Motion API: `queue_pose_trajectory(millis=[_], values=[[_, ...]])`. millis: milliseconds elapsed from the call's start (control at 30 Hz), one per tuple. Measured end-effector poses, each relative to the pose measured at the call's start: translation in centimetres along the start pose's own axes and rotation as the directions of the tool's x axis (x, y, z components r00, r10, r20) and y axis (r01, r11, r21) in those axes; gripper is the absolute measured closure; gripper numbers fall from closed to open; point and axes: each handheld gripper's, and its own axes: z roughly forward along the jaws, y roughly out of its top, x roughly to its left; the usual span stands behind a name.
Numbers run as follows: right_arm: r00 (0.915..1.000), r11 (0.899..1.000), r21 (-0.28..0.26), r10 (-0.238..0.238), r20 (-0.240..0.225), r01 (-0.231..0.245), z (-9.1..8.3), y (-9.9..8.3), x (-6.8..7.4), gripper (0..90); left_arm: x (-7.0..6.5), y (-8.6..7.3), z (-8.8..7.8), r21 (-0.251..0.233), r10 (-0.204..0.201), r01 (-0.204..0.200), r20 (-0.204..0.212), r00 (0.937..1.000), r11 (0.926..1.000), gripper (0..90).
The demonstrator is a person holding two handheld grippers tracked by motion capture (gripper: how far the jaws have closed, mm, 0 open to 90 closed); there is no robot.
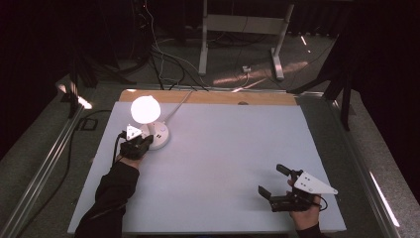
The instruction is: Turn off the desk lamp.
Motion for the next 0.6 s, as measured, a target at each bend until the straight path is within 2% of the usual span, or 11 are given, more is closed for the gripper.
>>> queue_pose_trajectory(millis=[100, 200, 333, 367, 600], values=[[1.0, 1.0, -0.004, 0.001, 0.0, -0.001, -0.1, 0.0, 0.0, 0.0, 0.1, 0.1, 0.0, 0.0, 0.004, -0.004, 0.008, 1.0, 1.0, 90.0], [0.9999, 1.0, -0.004, 0.01, 0.003, -0.01, -0.1, 0.0, -0.2, 0.0, 0.4, 0.6, -0.5, -0.024, -0.025, 0.026, 0.021, 0.9995, 0.9994, 90.0], [1.0, 1.0, -0.002, 0.007, 0.002, -0.007, 0.0, 0.0, -0.1, 0.0, 0.3, 1.3, -1.1, -0.025, -0.012, 0.012, 0.021, 0.9997, 0.9996, 90.0], [1.0, 1.0, -0.005, 0.006, 0.0, -0.006, -0.1, 0.0, -0.1, 0.0, 0.4, 1.5, -1.4, -0.034, -0.024, 0.025, 0.026, 0.9994, 0.9991, 90.0], [1.0, 1.0, -0.004, 0.006, -0.001, -0.006, -0.1, 0.0, -0.1, 0.0, 0.5, 1.0, -1.6, -0.039, -0.042, 0.043, 0.042, 0.9983, 0.9983, 90.0]])
